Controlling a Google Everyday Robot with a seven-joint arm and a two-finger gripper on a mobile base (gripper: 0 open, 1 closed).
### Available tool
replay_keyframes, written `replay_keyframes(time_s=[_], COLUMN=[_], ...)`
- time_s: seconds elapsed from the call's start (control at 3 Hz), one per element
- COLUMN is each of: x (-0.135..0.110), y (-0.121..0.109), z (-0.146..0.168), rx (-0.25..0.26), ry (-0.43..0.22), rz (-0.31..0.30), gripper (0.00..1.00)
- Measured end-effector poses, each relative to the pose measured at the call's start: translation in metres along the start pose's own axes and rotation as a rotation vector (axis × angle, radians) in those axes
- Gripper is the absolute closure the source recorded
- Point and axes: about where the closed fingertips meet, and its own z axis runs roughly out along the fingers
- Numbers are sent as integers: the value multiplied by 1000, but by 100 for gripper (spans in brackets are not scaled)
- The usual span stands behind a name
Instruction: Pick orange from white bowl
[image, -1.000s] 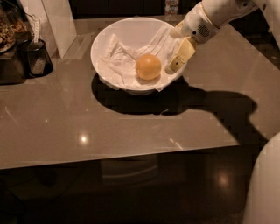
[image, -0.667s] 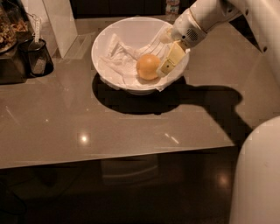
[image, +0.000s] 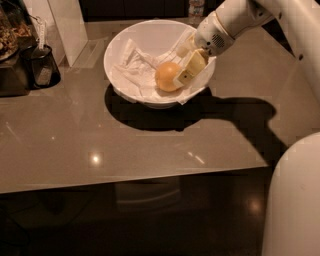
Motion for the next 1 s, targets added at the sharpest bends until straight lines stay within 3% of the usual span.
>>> replay_keyframes(time_s=[0.33, 1.0], x=[-6, -12], y=[-9, -28], z=[19, 57], rx=[-37, -110], ry=[-17, -45], rz=[-16, -28], gripper=[11, 14])
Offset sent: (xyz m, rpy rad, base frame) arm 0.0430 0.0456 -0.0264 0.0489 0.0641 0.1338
